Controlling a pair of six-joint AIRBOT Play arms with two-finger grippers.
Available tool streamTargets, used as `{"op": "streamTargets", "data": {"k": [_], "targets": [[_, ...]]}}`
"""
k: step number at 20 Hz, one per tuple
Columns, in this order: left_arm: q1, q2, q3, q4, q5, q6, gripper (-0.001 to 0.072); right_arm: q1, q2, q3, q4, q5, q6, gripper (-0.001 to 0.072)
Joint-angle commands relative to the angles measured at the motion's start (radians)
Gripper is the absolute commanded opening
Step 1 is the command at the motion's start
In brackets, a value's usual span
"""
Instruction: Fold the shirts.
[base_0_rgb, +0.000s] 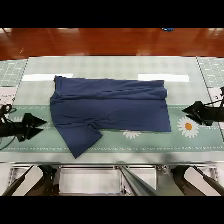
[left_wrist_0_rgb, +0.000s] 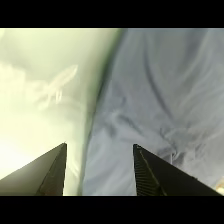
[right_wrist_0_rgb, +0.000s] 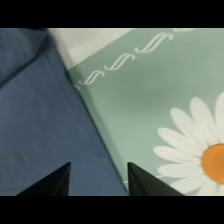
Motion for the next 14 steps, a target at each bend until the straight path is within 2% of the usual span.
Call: {"op": "streamTargets", "data": {"k": [1, 4, 9, 12, 13, 14], "targets": [[-0.008, 0.003, -0.113, -0.012, -0.012, 0.027, 0.0508, -0.012, 0.052, -0.083, 0.1, -0.027, -0.048, 0.0412], [-0.089, -0.064, -0.113, -0.001, -0.006, 0.027, 0.0508, -0.012, 0.052, -0.083, 0.102, -0.02, -0.048, 0.0412], [-0.25, -0.117, -0.113, -0.111, 0.125, 0.026, 0.0507, -0.012, 0.052, -0.083, 0.106, -0.01, -0.047, 0.0412], [-0.354, -0.147, -0.112, -0.116, 0.173, 0.026, 0.0503, -0.013, 0.052, -0.082, 0.113, -0.013, -0.047, 0.0412], [-0.37, -0.158, -0.11, -0.111, 0.167, 0.028, 0.0359, -0.015, 0.052, -0.08, 0.102, -0.021, -0.047, 0.0412], [-0.372, -0.161, -0.106, -0.104, 0.155, 0.044, 0.005, -0.029, 0.052, -0.068, 0.073, -0.034, -0.046, 0.0412]]}}
